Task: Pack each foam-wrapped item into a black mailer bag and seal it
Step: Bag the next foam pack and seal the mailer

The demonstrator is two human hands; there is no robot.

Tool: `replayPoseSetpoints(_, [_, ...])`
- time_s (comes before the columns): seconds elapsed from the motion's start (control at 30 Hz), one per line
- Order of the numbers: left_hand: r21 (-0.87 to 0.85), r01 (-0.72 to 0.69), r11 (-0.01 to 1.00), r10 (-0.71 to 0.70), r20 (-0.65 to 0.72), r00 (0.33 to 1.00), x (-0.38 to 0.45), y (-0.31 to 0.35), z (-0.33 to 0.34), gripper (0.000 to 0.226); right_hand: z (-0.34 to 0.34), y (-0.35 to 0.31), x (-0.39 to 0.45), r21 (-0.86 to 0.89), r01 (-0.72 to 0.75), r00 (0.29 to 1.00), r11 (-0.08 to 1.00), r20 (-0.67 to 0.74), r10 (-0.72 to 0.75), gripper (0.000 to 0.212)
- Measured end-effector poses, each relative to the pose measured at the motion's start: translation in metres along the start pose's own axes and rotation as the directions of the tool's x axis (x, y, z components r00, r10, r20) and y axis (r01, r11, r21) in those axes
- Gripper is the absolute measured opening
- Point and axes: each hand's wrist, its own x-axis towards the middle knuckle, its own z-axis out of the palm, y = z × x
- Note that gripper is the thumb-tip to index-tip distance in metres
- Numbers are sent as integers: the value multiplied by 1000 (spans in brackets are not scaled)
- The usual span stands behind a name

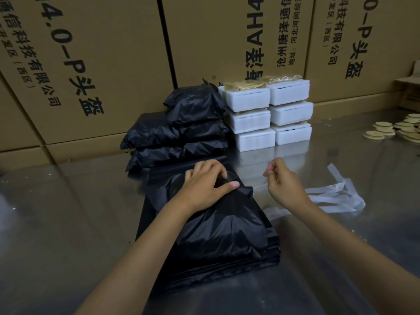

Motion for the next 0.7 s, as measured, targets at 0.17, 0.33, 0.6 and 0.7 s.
replayPoseSetpoints(0.17, [148, 173, 974, -198, 170, 965, 9, -8, -7, 83, -5, 19, -7, -166, 45, 999, 985, 2, -46, 8])
replayPoseSetpoints(0.33, [63, 193, 979, -200, 145, 969, 20, -18, -10, 78, -17, 40, -13, -318, 44, 998, 947, -27, -55, 7])
replayPoseSetpoints(0.6, [-283, 259, 924, -253, 55, 966, 23, -20, -17, 43, -42, 61, -34, -424, -14, 997, 906, -71, -18, 8])
replayPoseSetpoints(0.7, [-296, 308, 904, -245, 231, 942, 16, -6, -27, 60, -43, 62, -41, -462, -20, 995, 887, -96, -28, 10])
